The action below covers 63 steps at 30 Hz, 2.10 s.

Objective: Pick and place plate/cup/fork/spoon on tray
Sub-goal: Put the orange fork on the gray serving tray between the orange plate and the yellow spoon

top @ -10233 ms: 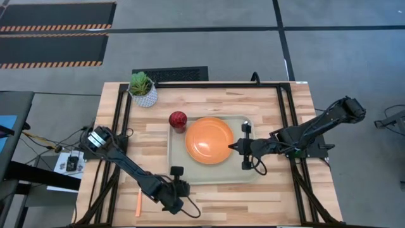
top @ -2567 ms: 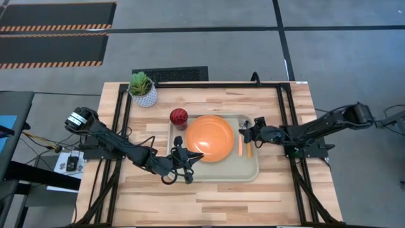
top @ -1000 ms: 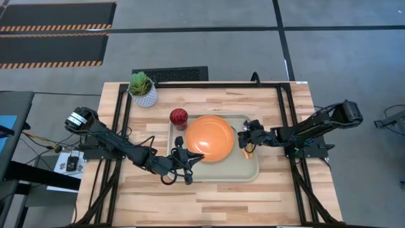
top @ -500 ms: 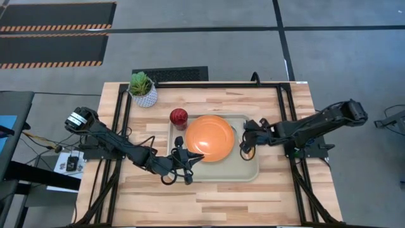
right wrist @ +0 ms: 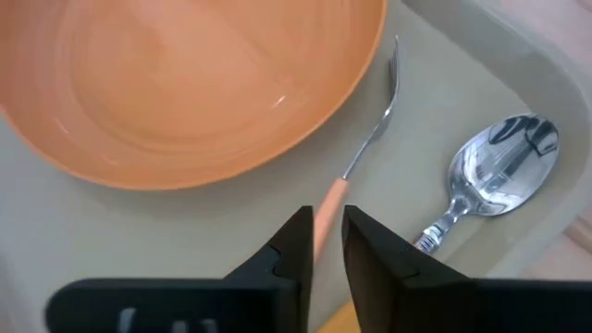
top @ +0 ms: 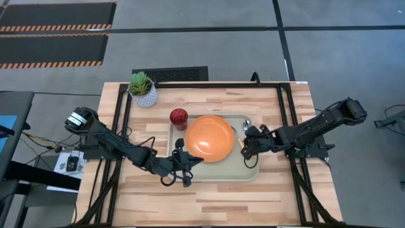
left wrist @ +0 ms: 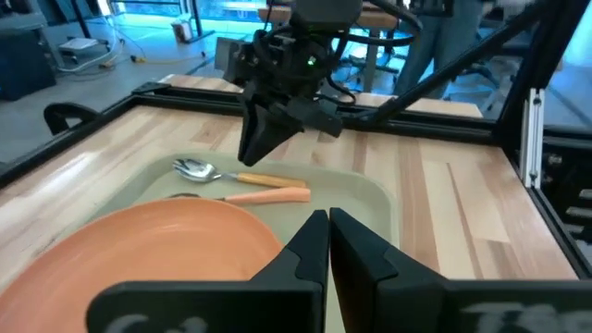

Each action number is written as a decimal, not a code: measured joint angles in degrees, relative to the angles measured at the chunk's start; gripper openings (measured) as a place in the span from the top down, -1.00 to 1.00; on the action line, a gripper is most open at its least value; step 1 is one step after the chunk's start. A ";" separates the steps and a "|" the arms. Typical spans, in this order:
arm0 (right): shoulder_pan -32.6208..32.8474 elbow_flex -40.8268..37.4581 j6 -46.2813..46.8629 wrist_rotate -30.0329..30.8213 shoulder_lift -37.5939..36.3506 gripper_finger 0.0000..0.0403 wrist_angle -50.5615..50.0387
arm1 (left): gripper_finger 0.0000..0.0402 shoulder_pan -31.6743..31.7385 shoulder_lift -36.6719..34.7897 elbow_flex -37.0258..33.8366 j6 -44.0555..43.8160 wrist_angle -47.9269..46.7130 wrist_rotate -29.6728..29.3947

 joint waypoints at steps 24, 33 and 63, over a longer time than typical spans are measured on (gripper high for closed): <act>-3.03 5.84 -5.63 -1.80 3.26 0.45 -2.68 | 1.00 0.02 0.04 -21.53 -1.00 36.17 1.67; -6.48 16.55 -11.96 -7.99 13.14 0.70 -16.57 | 1.00 0.02 0.03 -21.53 -0.78 35.64 1.80; -3.64 7.55 -4.30 -5.39 10.67 0.33 -7.52 | 1.00 0.22 0.00 -21.50 -2.34 35.82 2.89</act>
